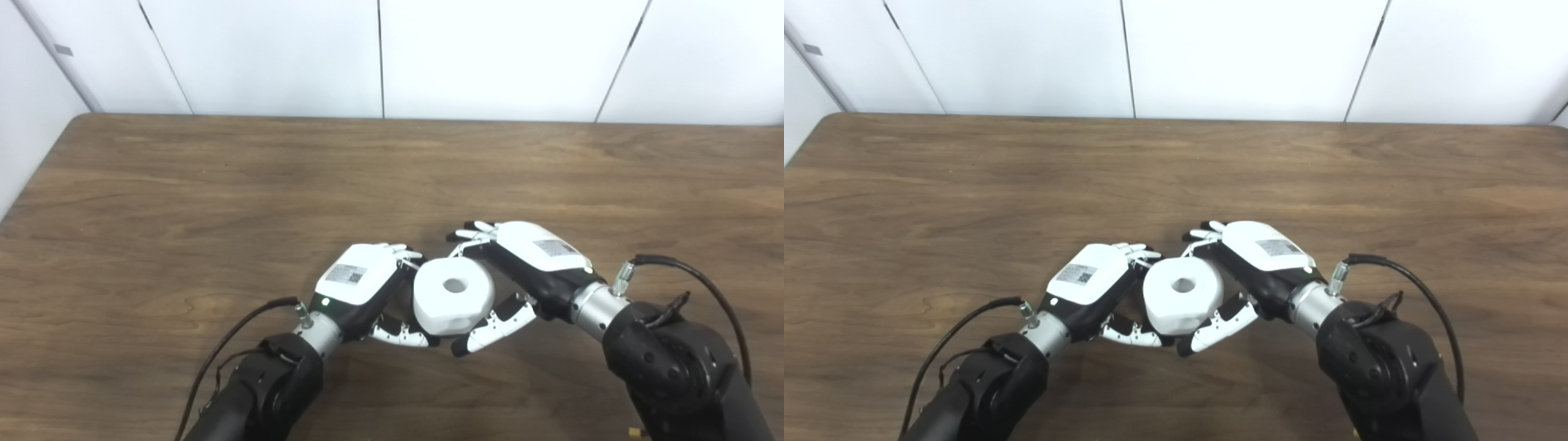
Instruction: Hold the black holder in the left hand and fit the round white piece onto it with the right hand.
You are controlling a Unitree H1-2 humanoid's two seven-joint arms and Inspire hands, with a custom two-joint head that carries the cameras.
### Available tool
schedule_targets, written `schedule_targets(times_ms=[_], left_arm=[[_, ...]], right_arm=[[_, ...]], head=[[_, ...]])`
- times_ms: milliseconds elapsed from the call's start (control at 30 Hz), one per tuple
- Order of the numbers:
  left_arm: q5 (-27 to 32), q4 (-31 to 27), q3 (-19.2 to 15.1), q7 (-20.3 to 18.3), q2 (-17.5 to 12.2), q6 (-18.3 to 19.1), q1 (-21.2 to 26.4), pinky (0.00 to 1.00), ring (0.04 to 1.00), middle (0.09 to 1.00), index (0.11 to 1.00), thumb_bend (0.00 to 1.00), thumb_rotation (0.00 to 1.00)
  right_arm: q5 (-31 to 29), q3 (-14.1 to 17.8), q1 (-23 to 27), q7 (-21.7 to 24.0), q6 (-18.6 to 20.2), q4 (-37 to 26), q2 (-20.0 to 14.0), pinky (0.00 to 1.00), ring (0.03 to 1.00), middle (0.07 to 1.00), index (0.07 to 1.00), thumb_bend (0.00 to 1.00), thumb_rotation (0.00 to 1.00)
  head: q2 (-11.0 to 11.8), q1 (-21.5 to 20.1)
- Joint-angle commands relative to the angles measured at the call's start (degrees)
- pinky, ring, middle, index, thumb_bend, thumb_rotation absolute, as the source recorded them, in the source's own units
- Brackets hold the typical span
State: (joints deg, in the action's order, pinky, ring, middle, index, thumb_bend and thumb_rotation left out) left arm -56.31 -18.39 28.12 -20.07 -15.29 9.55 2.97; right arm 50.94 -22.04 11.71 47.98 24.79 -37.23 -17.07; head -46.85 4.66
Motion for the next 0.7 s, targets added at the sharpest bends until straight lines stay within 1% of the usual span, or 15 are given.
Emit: schedule_targets(times_ms=[0, 100, 167, 433, 667], left_arm=[[-0.45, 3.7, 1.68, -3.87, -1.01, 0.19, -1.89, 0.87, 0.88, 0.814, 0.486, 0.52, 0.05], [-0.41, 3.71, 1.72, -4.09, -1.0, 0.24, -1.78, 0.88, 0.883, 0.816, 0.486, 0.52, 0.05], [-0.47, 3.88, 1.8, -4.12, -0.98, 0.25, -1.7, 0.88, 0.884, 0.816, 0.486, 0.52, 0.06], [-0.63, 3.94, 1.87, -3.97, -0.83, 0.32, -1.77, 0.88, 0.884, 0.818, 0.486, 0.52, 0.05], [-0.49, 4.25, 1.87, -3.86, -0.88, 0.15, -1.64, 0.88, 0.882, 0.817, 0.486, 0.52, 0.05]], right_arm=[[0.44, 0.32, 1.24, 0.08, -0.94, -1.39, 0.03, 1.0, 1.0, 0.928, 0.905, 1.0, 0.47], [0.61, 0.36, 1.2, 0.08, -1.44, -1.3, -0.12, 1.0, 1.0, 0.923, 0.954, 1.0, 0.47], [0.92, 0.33, 1.23, 0.18, -1.58, -1.2, -0.14, 1.0, 1.0, 0.921, 0.963, 1.0, 0.47], [1.21, 0.6, 1.14, 0.17, -1.81, -1.33, -0.02, 1.0, 1.0, 0.922, 0.964, 1.0, 0.47], [1.82, 1.32, 2.4, 2.01, -0.8, -2.57, 0.71, 1.0, 1.0, 0.933, 0.965, 1.0, 0.47]], head=[[-0.03, 0.05], [0.09, -0.15], [0.24, -0.07], [0.27, -0.01], [0.18, 0.22]])
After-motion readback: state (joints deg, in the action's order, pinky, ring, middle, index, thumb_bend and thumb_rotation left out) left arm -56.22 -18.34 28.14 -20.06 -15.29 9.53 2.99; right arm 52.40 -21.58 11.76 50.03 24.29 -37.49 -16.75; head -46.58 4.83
